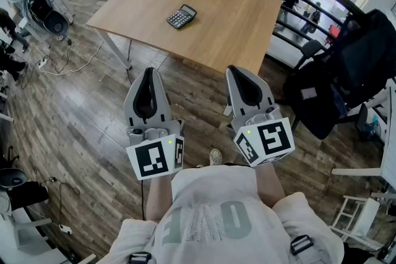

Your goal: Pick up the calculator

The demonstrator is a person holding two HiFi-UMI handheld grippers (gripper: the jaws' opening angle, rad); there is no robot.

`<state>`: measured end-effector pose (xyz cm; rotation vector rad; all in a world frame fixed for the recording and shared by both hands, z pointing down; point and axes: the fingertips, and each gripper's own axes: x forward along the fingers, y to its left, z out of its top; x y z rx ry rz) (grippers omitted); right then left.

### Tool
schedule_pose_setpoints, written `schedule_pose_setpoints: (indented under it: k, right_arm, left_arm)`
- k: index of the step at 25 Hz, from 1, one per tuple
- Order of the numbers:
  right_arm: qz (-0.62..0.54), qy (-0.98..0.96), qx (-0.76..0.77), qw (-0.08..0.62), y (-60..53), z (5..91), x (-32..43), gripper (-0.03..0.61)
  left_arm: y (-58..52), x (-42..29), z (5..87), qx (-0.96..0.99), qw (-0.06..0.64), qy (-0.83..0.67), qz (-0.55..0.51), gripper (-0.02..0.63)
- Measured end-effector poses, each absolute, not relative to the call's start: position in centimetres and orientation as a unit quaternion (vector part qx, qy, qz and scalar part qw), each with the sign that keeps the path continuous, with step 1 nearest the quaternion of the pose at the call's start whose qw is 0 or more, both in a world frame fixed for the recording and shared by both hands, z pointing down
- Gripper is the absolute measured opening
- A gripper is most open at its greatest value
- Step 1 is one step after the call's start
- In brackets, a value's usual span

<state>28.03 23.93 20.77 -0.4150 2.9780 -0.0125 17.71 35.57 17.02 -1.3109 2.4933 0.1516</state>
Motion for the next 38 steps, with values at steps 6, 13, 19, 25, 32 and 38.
schedule_pose_setpoints:
  k: [6, 13, 19, 25, 32, 38]
  right_arm:
    - [-0.005, 0.988, -0.135, 0.069, 23.4, 20.9, 28.0, 0.018]
    - [-0.003, 0.992, -0.116, 0.055, 22.6, 22.1, 27.5, 0.018]
    - [-0.031, 0.992, -0.101, 0.063, 20.0, 23.2, 28.3, 0.018]
    - [-0.063, 0.994, -0.071, 0.048, 19.6, 25.3, 27.1, 0.018]
    - [-0.034, 0.998, -0.037, 0.037, 19.2, 25.3, 24.2, 0.018]
    - [-0.032, 0.999, -0.039, 0.021, 16.8, 26.2, 19.5, 0.018]
  left_arm:
    - [35.0, 17.9, 17.3, -0.458, 0.158, 0.873, 0.050, 0.018]
    - [34.1, 17.0, 17.8, -0.444, 0.155, 0.882, 0.037, 0.018]
    - [32.0, 15.9, 18.2, -0.432, 0.155, 0.888, 0.019, 0.018]
    - [31.8, 15.4, 19.1, -0.417, 0.148, 0.897, 0.005, 0.018]
    - [31.0, 12.1, 20.1, -0.396, 0.142, 0.907, 0.012, 0.018]
    - [28.7, 7.1, 21.4, -0.392, 0.129, 0.910, 0.022, 0.018]
